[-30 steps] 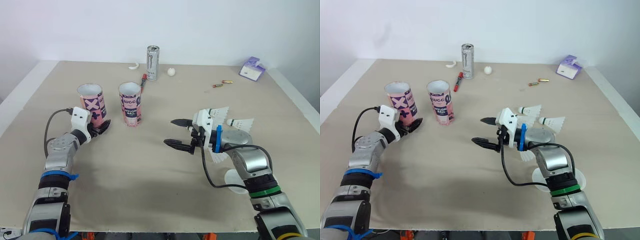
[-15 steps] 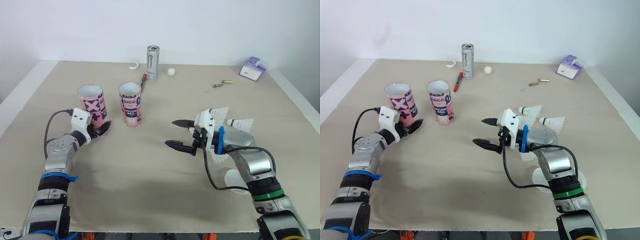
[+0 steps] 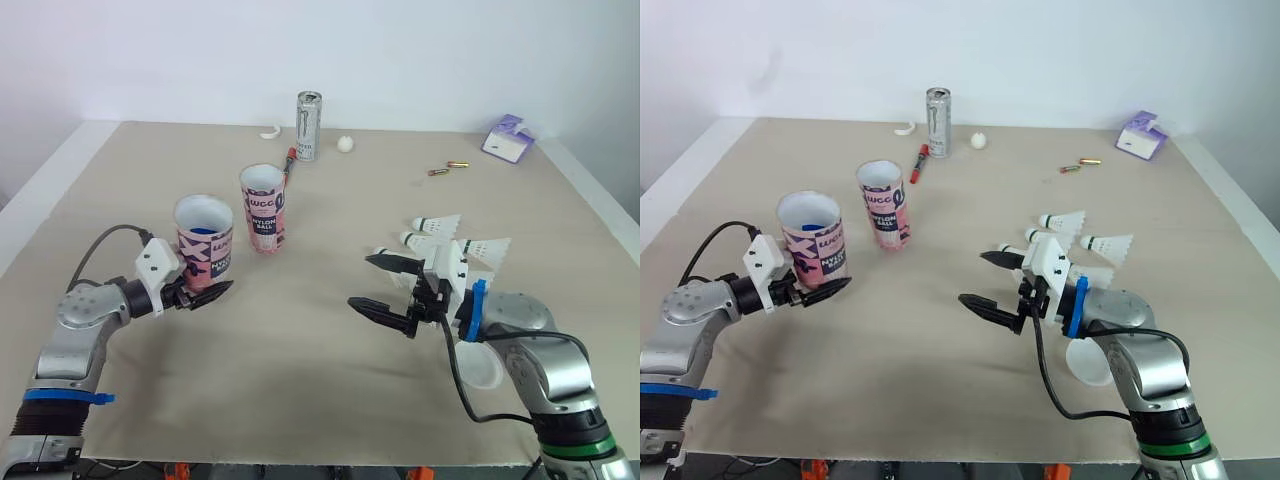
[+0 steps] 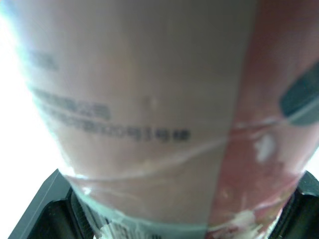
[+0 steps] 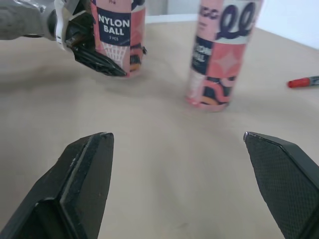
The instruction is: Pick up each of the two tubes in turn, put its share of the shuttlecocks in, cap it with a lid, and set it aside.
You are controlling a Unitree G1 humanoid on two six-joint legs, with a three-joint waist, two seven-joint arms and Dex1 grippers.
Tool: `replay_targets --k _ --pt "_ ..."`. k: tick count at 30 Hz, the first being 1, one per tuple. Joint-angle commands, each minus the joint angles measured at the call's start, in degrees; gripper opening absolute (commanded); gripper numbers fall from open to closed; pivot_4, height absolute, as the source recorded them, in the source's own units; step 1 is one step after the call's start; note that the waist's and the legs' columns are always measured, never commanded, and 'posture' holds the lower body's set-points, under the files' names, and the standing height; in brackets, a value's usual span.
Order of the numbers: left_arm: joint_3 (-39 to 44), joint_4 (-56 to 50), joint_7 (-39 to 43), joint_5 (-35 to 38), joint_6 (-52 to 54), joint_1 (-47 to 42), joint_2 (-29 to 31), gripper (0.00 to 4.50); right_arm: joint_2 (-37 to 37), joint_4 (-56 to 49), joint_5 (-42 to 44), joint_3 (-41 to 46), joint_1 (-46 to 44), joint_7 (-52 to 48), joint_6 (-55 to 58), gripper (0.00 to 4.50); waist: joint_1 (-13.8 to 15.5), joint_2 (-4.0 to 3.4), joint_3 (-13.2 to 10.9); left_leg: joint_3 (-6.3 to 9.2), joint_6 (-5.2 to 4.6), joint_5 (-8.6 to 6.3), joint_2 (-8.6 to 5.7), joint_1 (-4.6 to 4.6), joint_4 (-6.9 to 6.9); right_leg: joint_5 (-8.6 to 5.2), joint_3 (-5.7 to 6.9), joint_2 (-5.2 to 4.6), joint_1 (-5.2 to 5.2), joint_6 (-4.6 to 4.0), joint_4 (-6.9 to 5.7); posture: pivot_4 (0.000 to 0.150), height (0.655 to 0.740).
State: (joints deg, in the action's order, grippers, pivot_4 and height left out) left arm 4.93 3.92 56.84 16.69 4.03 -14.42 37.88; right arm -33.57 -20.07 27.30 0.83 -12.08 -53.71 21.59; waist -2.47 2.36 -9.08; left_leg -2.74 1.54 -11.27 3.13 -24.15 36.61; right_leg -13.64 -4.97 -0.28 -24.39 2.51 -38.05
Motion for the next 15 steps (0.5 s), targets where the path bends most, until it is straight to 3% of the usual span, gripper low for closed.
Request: replay_targets --k 1,9,15 --pt "-4.4 -5.2 4.1 -1.0 0.3 -0.9 1.8 3.77 -1.5 -6.2 2.8 3.5 2.4 1.4 1.5 4.5 0.0 0.0 0.0 0.0 -0.01 0.0 0.01 0.02 0.0 0.01 0.0 0.01 0.0 -0.02 0.0 0.15 0.74" --pt "-19.4 -8.6 15.4 -6.3 7.5 -12.8 3.1 3.77 -2.4 -16.7 6.0 13.6 15.5 7.7 5.4 4.5 0.5 -0.02 0.0 0.05 -0.01 0.01 -0.02 -0.02 0.01 -0.04 0.05 0.01 0.03 0.0 0.0 0.15 0.74" --pt "-24.9 -7.8 21.8 -9.1 13.9 -22.8 5.0 3.77 -1.1 -21.8 9.0 20.9 26.4 12.1 7.8 4.5 0.7 -0.06 0.0 0.26 -0.01 0.0 -0.13 -0.09 0.0 -0.17 0.1 0.04 0.03 0.05 -0.01 0.15 0.74"
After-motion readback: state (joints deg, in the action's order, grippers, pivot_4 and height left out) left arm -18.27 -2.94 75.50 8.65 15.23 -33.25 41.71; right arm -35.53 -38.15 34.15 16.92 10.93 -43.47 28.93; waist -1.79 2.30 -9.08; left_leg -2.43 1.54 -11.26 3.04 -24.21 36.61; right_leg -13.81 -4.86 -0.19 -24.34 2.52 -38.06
